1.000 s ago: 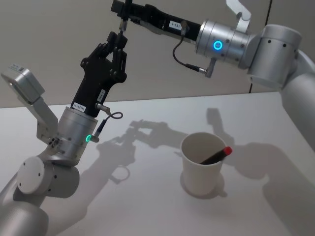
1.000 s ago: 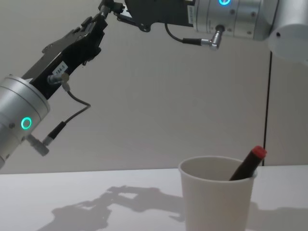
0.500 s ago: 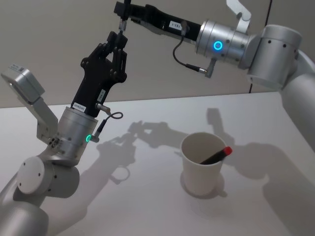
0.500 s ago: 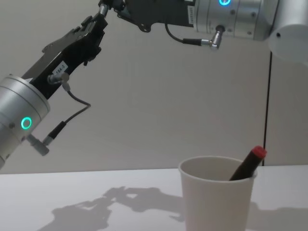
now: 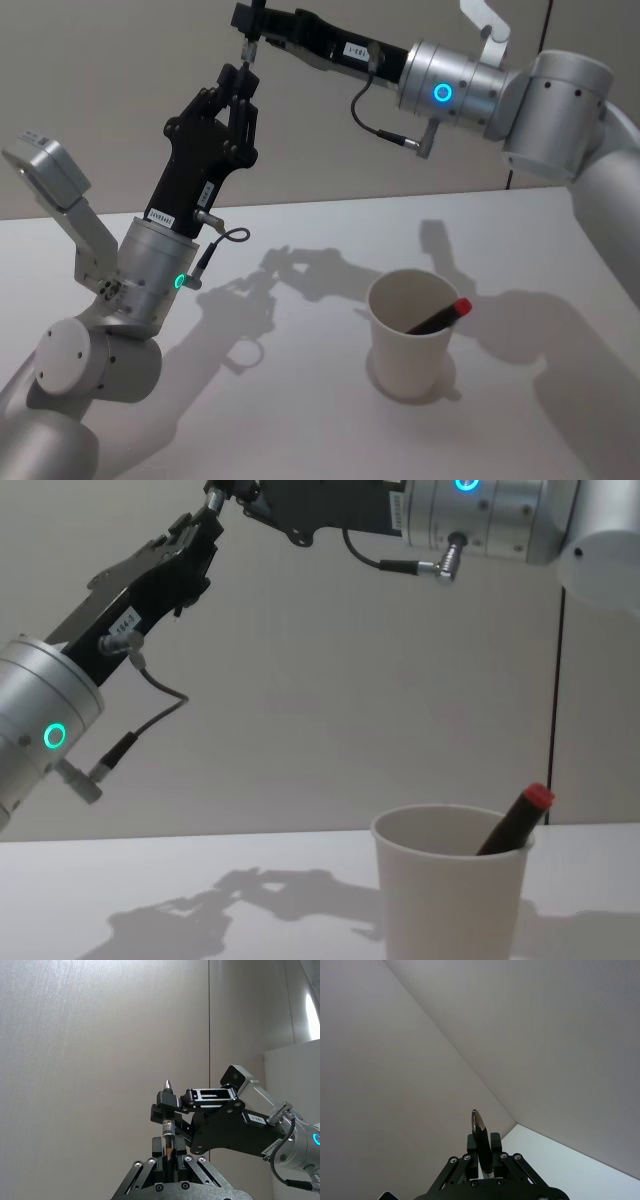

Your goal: Place the pen into the pen holder.

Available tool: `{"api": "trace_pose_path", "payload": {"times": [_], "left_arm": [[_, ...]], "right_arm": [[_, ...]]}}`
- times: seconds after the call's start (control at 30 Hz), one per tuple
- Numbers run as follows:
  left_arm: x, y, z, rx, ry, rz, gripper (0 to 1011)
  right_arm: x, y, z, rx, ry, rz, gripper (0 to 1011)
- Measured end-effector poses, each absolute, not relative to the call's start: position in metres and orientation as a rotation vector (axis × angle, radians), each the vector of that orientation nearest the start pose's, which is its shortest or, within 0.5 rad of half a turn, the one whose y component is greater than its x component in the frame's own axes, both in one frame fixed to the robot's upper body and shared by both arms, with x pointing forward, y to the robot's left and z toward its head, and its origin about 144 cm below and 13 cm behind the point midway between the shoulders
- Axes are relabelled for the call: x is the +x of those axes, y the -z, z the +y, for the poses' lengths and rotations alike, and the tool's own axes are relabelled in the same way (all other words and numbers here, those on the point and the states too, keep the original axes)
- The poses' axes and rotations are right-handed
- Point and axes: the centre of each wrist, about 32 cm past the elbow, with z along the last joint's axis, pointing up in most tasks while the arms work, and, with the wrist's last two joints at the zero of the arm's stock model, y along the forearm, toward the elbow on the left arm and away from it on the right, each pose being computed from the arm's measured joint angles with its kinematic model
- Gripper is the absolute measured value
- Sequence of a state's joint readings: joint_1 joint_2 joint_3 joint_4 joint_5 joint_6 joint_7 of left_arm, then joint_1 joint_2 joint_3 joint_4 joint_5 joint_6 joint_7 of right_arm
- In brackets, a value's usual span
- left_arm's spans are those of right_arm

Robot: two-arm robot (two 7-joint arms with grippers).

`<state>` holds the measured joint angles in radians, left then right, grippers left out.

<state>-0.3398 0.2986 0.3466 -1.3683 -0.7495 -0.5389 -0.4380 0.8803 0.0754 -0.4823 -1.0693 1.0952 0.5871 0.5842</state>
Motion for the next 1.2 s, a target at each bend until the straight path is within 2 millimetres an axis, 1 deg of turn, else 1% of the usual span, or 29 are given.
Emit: {"api": "trace_pose_path", "payload": {"times": [0.83, 0.93, 0.97, 1.07, 1.1, 1.17, 1.2], "left_arm": [[0.5401, -1.1888, 0.2324, -0.662, -0.931, -0.21, 154], [0.5401, -1.1887, 0.2324, -0.662, -0.932, -0.209, 224], [0.54, -1.1887, 0.2325, -0.662, -0.932, -0.209, 281], [0.5401, -1.1886, 0.2324, -0.662, -0.932, -0.208, 340], [0.5401, -1.1886, 0.2325, -0.662, -0.932, -0.208, 400], [0.5401, -1.1886, 0.2324, -0.661, -0.932, -0.208, 438], [0.5401, -1.1886, 0.2324, -0.661, -0.932, -0.208, 482]], "right_arm": [[0.6422, -1.3424, -0.1209, 0.301, 0.263, 0.59, 144], [0.6417, -1.343, -0.1201, 0.305, 0.259, 0.587, 144], [0.6415, -1.3432, -0.1199, 0.305, 0.258, 0.586, 144], [0.6409, -1.3435, -0.1195, 0.307, 0.256, 0.585, 144], [0.6407, -1.3434, -0.1194, 0.307, 0.256, 0.585, 144], [0.6398, -1.343, -0.1192, 0.307, 0.256, 0.585, 144], [0.6396, -1.3428, -0.1193, 0.307, 0.257, 0.585, 144]]}}
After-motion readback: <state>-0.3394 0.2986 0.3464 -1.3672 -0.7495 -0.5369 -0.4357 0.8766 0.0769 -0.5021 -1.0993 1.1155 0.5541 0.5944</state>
